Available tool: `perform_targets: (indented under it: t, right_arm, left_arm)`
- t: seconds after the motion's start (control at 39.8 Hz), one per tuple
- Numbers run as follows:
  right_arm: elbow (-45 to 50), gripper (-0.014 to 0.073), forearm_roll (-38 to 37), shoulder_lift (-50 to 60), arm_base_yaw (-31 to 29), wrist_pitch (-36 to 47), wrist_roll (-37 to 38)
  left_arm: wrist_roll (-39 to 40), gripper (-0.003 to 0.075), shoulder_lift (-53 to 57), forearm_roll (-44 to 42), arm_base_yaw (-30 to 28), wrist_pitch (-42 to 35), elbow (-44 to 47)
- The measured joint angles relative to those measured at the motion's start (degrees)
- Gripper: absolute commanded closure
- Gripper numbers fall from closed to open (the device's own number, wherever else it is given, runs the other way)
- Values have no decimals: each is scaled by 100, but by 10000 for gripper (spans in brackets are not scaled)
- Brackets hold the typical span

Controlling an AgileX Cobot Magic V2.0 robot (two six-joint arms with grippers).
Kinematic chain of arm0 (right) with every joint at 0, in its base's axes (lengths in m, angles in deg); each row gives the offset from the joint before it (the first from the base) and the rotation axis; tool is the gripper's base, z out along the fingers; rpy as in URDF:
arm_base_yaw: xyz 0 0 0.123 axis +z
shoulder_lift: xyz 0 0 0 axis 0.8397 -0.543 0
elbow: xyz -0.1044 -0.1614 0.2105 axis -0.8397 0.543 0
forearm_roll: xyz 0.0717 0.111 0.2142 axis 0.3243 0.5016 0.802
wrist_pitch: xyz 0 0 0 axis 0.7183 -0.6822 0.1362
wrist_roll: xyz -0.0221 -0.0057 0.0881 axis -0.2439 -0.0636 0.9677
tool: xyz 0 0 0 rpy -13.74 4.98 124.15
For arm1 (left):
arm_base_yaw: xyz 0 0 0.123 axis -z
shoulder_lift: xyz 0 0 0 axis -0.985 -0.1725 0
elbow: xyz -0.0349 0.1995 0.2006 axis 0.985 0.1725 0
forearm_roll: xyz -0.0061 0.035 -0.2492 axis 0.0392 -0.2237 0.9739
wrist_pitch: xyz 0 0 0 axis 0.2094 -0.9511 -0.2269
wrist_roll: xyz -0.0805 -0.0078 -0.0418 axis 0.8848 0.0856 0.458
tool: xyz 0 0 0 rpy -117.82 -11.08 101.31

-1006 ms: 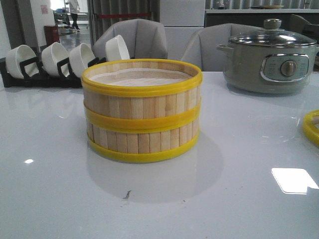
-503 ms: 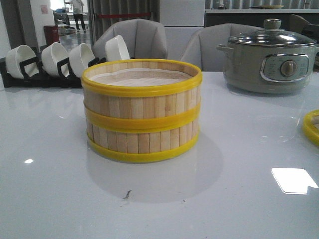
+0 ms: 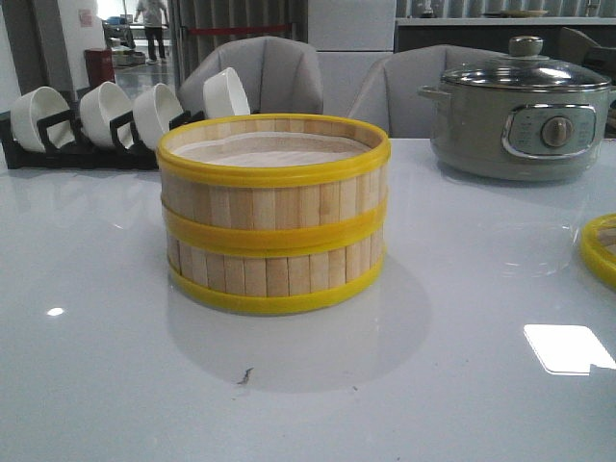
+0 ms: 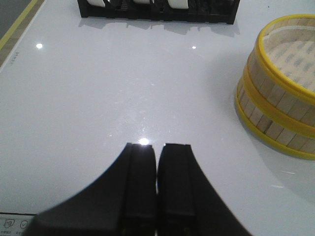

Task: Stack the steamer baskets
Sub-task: 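Lift the lid with the right gripper and carry it over the stack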

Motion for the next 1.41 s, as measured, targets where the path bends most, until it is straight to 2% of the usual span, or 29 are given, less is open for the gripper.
perform_targets:
  t: [0.33, 0.63, 0.88, 1.11, 1.26, 1.41]
  right_arm:
    - [-198, 538, -10, 925, 734, -361, 0]
    - [-1910, 538, -10, 1087, 1934, -1555, 0]
    - [-3466, 538, -10, 518, 3185, -2210, 0]
    - [-4651, 538, 15, -516, 4209, -2634, 0]
    - [-5227, 538, 72, -1093, 4549, -2753, 0]
    - [-5536, 538, 72, -1505, 4614, -2831, 0]
  left_arm:
    - [0, 636, 0, 0, 0, -10, 0]
    - [0, 636, 0, 0, 0, -10, 0]
    - [0, 636, 0, 0, 0, -10, 0]
    - [0, 636, 0, 0, 0, -10, 0]
    - [0, 636, 0, 0, 0, -10, 0]
    - [0, 636, 0, 0, 0, -10, 0]
